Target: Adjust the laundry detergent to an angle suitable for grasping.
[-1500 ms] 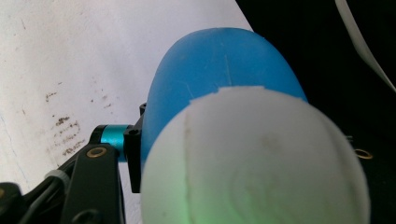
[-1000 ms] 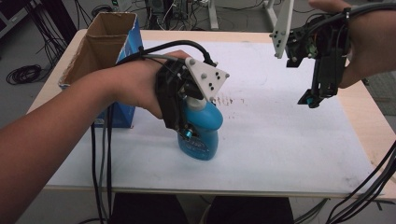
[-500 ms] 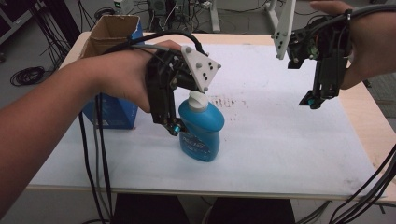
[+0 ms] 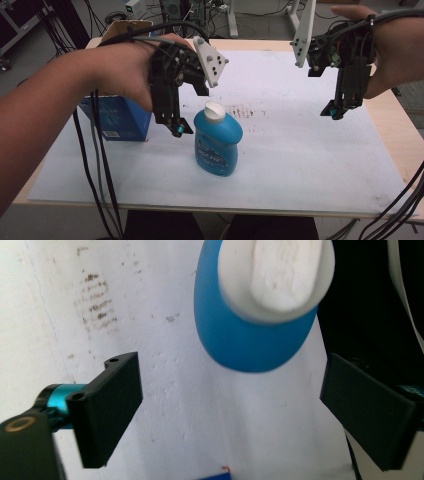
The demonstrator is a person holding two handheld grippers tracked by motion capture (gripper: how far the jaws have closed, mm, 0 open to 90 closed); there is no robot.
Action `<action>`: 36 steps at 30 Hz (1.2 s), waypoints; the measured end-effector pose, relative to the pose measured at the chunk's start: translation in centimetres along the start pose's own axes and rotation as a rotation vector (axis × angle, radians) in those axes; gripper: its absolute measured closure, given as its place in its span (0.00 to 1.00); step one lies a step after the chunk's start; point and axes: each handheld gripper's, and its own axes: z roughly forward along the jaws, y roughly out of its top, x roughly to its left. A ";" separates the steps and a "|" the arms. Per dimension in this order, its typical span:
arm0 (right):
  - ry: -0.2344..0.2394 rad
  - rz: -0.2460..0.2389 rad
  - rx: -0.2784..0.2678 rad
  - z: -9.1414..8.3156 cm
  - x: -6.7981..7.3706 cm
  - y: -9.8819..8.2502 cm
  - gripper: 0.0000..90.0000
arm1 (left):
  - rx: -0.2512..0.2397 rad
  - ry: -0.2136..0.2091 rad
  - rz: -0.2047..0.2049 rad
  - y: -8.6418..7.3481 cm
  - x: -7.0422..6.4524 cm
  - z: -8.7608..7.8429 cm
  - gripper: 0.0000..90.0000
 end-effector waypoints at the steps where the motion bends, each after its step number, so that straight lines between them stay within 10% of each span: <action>1: 0.000 -0.004 -0.002 0.0 -0.1 -0.1 0.05 | 0.017 0.004 -0.013 -0.2 0.0 -0.4 0.10; 25: -0.009 -0.005 -0.011 -1.0 -0.2 0.3 0.05 | 0.230 0.068 -0.208 -0.9 0.7 -6.4 0.02; 36: -0.011 -0.013 -0.011 -1.3 -0.3 0.6 0.04 | 0.250 0.059 -0.248 -1.3 1.0 -7.1 0.02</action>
